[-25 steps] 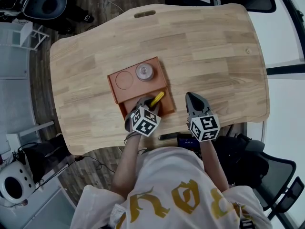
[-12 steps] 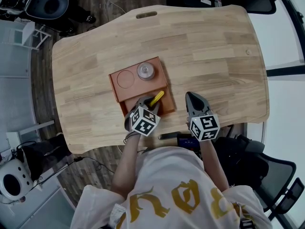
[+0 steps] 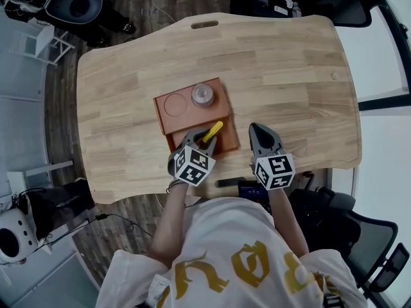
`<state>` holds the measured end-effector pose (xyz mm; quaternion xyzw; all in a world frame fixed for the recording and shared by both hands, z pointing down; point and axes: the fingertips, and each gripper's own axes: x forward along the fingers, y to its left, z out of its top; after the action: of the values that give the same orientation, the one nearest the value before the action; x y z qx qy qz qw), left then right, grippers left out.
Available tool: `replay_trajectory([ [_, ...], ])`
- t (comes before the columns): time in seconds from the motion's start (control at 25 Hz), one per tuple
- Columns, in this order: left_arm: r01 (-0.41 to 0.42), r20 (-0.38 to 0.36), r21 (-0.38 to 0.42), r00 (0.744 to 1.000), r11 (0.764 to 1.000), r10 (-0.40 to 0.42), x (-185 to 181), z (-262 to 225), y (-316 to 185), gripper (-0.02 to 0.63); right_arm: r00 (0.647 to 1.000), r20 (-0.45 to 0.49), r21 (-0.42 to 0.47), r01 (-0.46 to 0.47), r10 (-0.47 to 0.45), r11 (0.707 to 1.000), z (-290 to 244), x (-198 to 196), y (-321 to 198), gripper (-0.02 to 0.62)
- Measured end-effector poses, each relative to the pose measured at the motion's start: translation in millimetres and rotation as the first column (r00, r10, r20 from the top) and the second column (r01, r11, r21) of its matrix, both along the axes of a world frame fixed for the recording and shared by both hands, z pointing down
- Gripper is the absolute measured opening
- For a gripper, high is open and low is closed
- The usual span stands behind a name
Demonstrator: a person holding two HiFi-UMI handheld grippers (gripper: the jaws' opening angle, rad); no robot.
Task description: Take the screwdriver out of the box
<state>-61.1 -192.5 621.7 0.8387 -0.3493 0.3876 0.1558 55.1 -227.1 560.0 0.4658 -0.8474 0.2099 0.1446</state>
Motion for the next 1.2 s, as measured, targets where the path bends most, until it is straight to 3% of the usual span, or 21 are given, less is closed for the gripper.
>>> replay_trajectory([
  [0.32, 0.055, -0.048, 0.081, 0.998, 0.995, -0.051, -13.6, -27.1, 2.7, 0.084, 1.000, -0.003, 0.051, 0.027, -0.026, 0.998, -20.3, -14.0, 6.7, 0.011],
  [0.52, 0.144, -0.142, 0.131, 0.982, 0.981, -0.125, -25.9, -53.5, -1.6, 0.084, 0.999, -0.003, 0.094, 0.039, -0.039, 0.995, -37.6, -20.7, 9.5, 0.011],
  [0.76, 0.258, -0.294, 0.196, 0.936, 0.946, -0.195, -39.8, -99.6, -5.1, 0.084, 0.998, 0.002, 0.153, 0.056, -0.057, 0.987, -64.7, -30.3, 15.4, 0.011],
  [1.04, 0.322, -0.406, 0.286, 0.894, 0.902, -0.190, -46.7, -144.4, 6.2, 0.084, 0.997, 0.017, 0.218, 0.068, -0.073, 0.973, -93.1, -38.8, 24.9, 0.011],
  [1.2, 0.371, -0.510, 0.288, 0.840, 0.883, -0.186, -49.6, -169.0, 17.4, 0.084, 0.996, 0.028, 0.251, 0.070, -0.079, 0.966, -106.3, -42.8, 34.1, 0.011],
])
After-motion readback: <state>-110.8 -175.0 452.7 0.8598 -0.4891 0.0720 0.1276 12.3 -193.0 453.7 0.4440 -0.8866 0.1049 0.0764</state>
